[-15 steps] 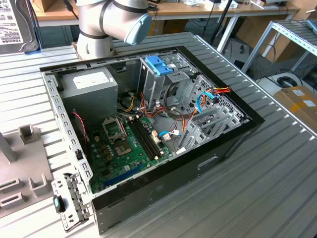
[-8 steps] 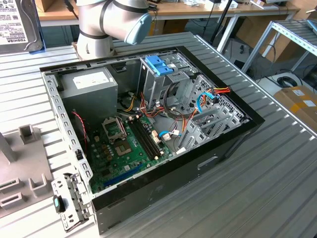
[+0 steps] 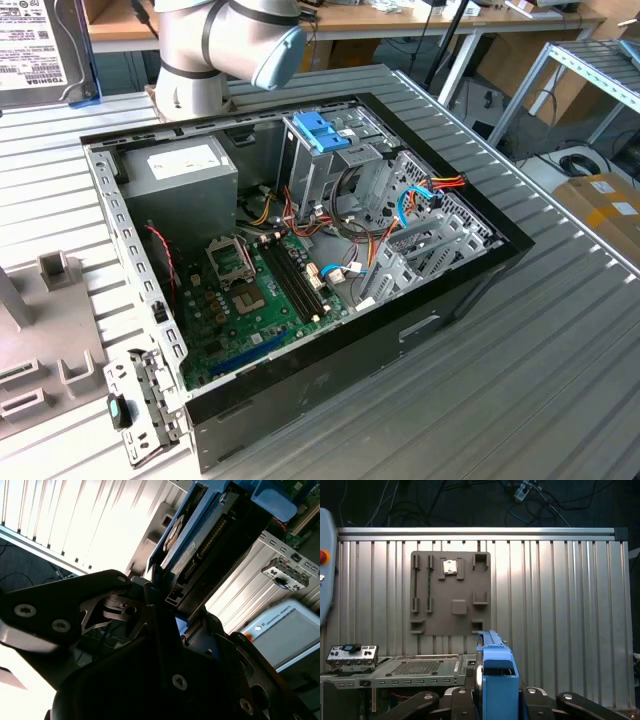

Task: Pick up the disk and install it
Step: 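Pick up the disk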

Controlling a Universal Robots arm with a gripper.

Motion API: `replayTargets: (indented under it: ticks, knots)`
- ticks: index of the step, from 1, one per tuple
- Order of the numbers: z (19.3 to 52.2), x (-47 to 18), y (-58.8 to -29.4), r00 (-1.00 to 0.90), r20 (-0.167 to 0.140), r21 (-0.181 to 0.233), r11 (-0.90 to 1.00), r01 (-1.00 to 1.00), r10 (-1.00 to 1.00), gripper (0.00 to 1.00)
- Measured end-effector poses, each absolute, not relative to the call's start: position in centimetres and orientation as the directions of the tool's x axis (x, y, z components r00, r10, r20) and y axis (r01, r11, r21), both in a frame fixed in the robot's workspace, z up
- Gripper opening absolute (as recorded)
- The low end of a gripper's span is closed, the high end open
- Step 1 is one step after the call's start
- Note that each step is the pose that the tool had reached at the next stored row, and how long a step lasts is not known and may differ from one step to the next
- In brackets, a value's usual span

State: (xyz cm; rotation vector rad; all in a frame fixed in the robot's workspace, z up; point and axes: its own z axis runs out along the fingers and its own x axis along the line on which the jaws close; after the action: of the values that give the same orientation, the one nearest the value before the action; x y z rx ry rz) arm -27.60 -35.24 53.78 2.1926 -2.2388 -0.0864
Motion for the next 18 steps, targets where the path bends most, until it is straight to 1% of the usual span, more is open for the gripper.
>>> replayTargets:
  ticks: [18]
  knots:
    - [53.68,-26.9,-35.26,-0.022,-0.034,0.044,0.02,-0.999,-0.999,0.37]
